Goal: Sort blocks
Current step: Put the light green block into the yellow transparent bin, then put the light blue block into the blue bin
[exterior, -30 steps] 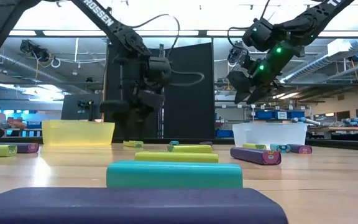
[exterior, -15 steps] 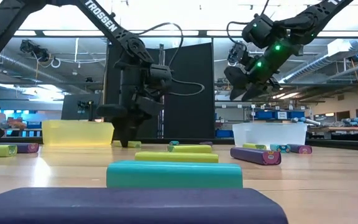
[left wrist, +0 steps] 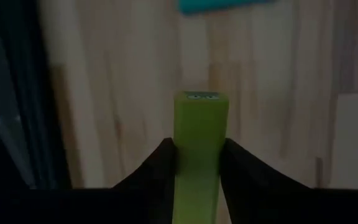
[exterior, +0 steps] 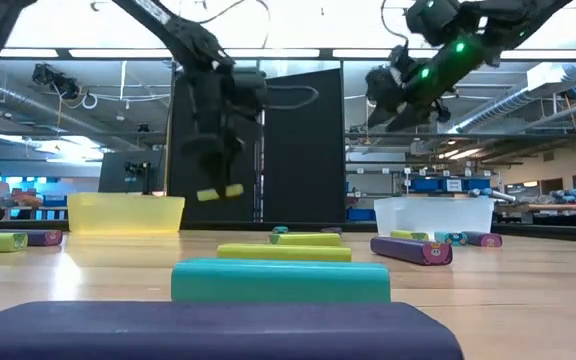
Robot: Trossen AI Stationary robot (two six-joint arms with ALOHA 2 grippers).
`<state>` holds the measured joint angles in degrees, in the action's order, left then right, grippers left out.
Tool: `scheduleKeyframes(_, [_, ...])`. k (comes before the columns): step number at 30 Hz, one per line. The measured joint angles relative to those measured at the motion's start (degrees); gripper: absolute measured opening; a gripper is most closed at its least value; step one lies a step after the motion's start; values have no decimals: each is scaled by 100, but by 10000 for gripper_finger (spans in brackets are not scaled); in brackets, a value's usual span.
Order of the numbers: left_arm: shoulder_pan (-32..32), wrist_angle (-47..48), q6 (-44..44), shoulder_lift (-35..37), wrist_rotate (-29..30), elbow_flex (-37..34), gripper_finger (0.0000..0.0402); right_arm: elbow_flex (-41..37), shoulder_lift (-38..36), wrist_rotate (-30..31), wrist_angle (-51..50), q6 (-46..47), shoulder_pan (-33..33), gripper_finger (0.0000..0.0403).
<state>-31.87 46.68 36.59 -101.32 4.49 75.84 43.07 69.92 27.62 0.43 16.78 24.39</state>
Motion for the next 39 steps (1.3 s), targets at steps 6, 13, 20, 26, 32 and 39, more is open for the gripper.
scheduleKeyframes(6, [-767,360,-1323,946,204,6,100,0,-499,210,-2,-149,-191,242])
scheduleKeyframes(13, [-2146,975,-2519,1244,261,-33,100,0,-565,232,-26,-154,-443,240])
scheduleKeyframes(20, [-2548,945,-2600,1246,-32,-377,118,0,-528,231,-124,-31,-719,240])
scheduleKeyframes(26, [-2552,803,-2503,1246,292,-748,275,0,-504,179,-474,237,-934,240])
scheduleKeyframes(32, [-2536,672,-2501,1248,-17,-854,351,0,-506,23,-796,669,-1113,239])
scheduleKeyframes(39, [-2321,366,-2466,1656,-656,-849,337,0,-506,-903,-1249,542,-1643,240])
